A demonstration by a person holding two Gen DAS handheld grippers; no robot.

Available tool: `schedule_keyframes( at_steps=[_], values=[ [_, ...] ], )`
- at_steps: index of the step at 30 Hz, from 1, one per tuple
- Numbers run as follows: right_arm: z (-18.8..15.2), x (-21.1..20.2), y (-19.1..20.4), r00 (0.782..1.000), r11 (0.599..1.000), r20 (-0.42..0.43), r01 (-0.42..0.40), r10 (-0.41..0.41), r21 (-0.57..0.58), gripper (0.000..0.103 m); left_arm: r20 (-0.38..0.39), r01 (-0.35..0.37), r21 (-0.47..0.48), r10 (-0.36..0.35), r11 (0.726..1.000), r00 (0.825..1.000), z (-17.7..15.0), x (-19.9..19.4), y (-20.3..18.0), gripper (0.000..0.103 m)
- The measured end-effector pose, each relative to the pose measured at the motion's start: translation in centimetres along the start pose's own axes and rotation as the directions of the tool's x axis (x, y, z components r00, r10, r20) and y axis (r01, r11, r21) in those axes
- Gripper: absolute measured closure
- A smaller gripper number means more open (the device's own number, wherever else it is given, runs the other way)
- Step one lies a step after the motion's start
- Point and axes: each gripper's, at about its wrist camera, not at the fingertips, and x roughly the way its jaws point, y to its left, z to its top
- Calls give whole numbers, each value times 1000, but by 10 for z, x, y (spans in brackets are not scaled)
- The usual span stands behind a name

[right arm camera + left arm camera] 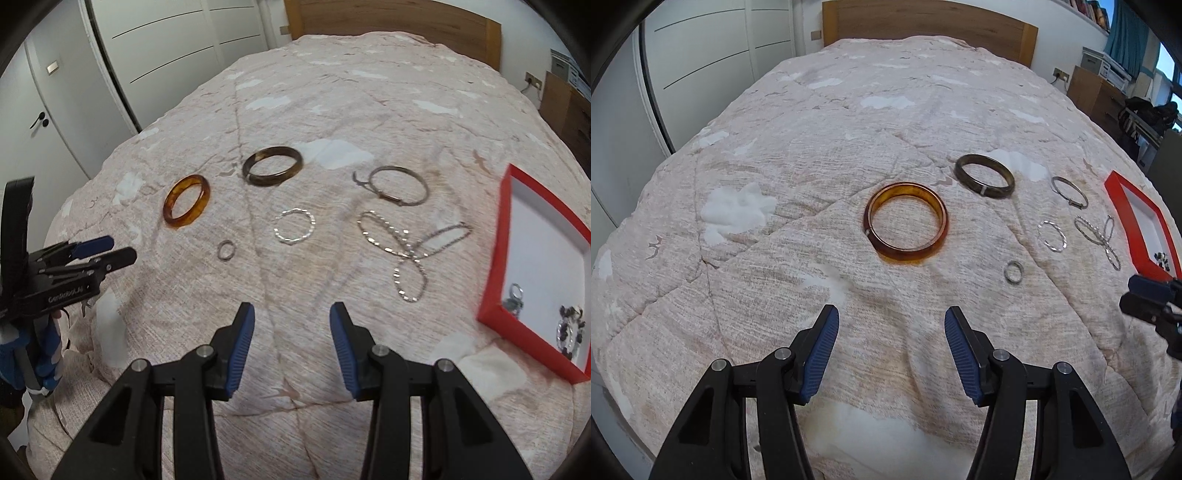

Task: Organize jewelry
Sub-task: 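Grasp the amber bangle with left tool while right tool grasps a silver ring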

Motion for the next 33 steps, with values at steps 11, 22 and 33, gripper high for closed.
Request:
schedule_keyframes(
  at_steps=[11,22,33],
  values=[
    [16,42,32,996,993,-39,-80,77,-81,63,8,31,-89,-30,996,1000,40,30,30,55],
    [36,84,48,992,986,-72,-116,108,-120,63,-59,71,-101,-78,992,995,58,78,31,82],
    [46,108,57,990,982,-87,-121,110,-143,80,-75,44,-74,-49,996,996,58,89,25,92]
  ],
)
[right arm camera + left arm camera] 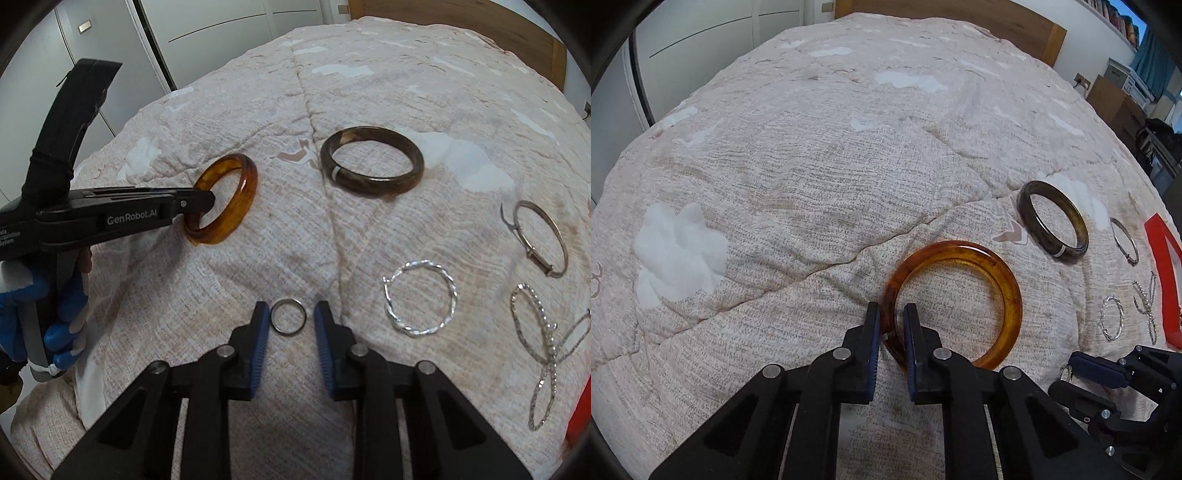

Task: Organize jewelry
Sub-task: 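Grasp the amber bangle with left tool while right tool grasps a silver ring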

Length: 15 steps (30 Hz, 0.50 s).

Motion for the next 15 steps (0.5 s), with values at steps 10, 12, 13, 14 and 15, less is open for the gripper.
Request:
schedule_keyframes(
  at_steps=[10,12,13,14,15],
  values=[
    [-8,-8,7,1000,999,-20,16,-16,-28,84,20,0,-6,1,1000,1000,-2,-18,-1,94],
    [-10,-16,8,1000,1000,-14,18,-18,-26,84,28,-3,-9,3,1000,1000,-5,-26,-1,94],
    [-12,-19,8,1000,999,-11,19,-19,-26,84,31,-1,-11,2,1000,1000,-6,-30,-1,94],
    [-14,-25,9,1000,999,-7,21,-21,-26,84,35,-2,-14,3,1000,999,-8,-35,-1,94],
    [-16,-30,10,1000,999,-4,22,-22,-27,84,38,-4,-16,5,1000,999,-10,-39,-1,94]
  ],
)
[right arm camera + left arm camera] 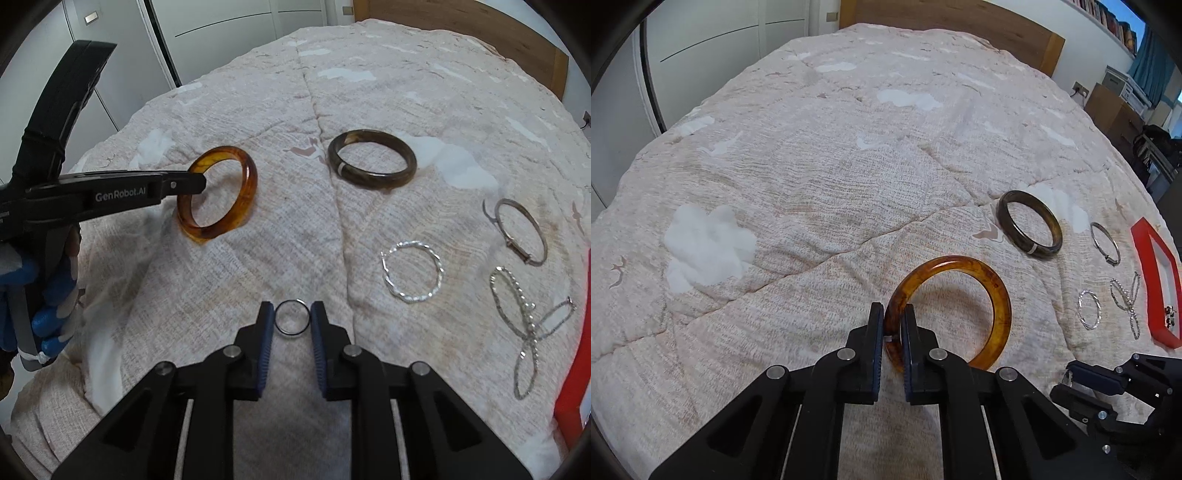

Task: Organize jewelry
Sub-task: 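Grasp the amber bangle with left tool while right tool grasps a silver ring, then carry amber bangle and silver ring over the red box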

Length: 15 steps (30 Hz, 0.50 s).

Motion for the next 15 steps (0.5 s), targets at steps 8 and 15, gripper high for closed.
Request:
schedule_keyframes(
  at_steps=[8,15],
  values=[
    [-15,-45,12,999,1000,43,15,-15,-13,84,27,-21,15,21,1000,999,-13,-36,-6,94],
    [-38,-94,3,994,999,101,42,-44,20,84,61,-22,45,19,999,998,-21,-73,-29,94]
  ],
)
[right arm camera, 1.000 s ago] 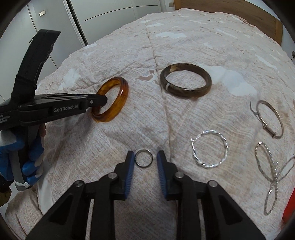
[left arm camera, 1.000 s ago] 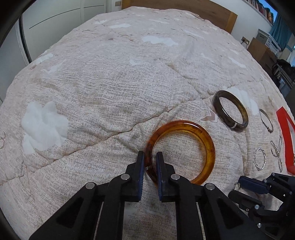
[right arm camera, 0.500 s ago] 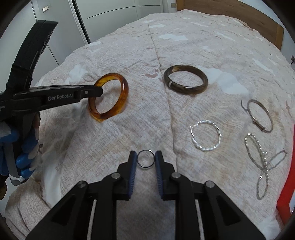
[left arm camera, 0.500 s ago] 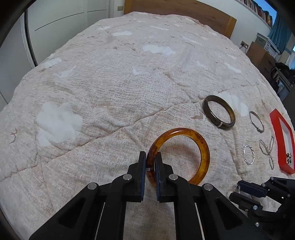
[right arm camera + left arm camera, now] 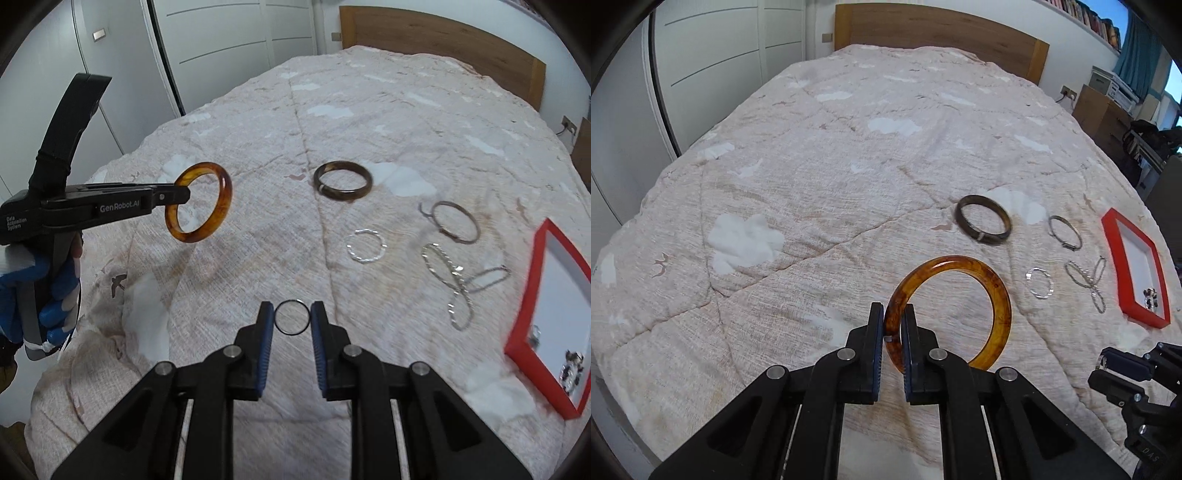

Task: Organize jewelry
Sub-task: 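Carry amber bangle and silver ring over the red box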

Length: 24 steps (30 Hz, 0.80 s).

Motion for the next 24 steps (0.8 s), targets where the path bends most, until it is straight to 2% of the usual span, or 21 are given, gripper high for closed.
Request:
schedule_keyframes(
  at_steps=[5,10,19,24],
  values=[
    [-18,-40,-29,998,998,41,48,-50,49,84,14,37,39,-37,999,999,1,-18,-39,94],
    [-42,-76,-76,990,985,59,121,-129,120,84,5,89,97,-90,991,996,2,-22,-93,94],
    [-76,-123,-169,964,938,67,235,-259,255,84,-46,170,226,-164,959,985,6,-7,-199,94],
    [-83,-127,-212,953,915,58,266,-296,302,84,-72,203,286,-190,936,979,12,11,-254,94]
  ],
)
